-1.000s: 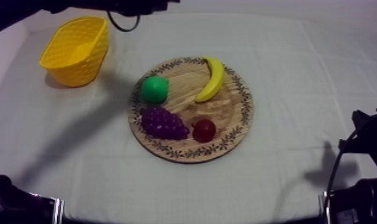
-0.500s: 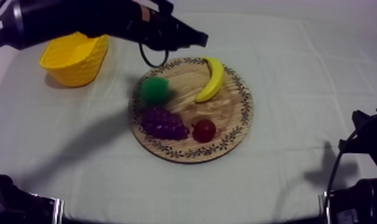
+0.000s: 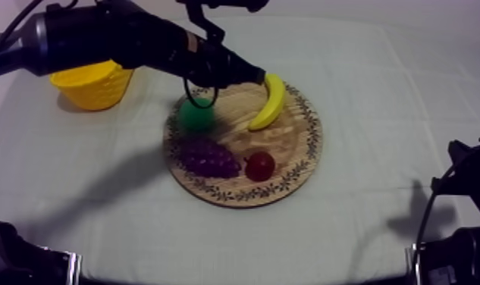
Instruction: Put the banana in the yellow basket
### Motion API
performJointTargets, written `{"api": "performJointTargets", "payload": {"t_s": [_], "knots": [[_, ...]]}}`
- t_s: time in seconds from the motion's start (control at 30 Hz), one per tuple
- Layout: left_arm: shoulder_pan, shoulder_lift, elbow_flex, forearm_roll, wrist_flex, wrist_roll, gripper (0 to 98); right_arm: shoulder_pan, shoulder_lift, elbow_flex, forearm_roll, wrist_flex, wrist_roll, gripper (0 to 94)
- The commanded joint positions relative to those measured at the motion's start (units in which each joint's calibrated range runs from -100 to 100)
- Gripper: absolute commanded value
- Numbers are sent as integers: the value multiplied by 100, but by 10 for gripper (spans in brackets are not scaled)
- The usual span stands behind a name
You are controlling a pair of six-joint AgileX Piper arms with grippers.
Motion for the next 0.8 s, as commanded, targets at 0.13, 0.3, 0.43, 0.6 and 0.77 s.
{"api": "performJointTargets", "payload": {"t_s": [0.13, 0.3, 0.43, 0.6, 0.77], "knots": [[34, -20, 119, 78, -293, -113, 615, 0, -5, 5, 1, 1, 1, 4], [34, -62, 127, 130, -353, -228, 673, 0, -5, 5, 1, 1, 1, 4], [18, -60, 53, 173, -322, -239, 648, 0, -5, 5, 1, 1, 1, 4], [19, 100, -148, 208, -161, -228, 637, 0, -5, 5, 1, 1, 1, 4], [19, 452, -523, 316, 133, -280, 636, 0, -5, 5, 1, 1, 1, 4]]}}
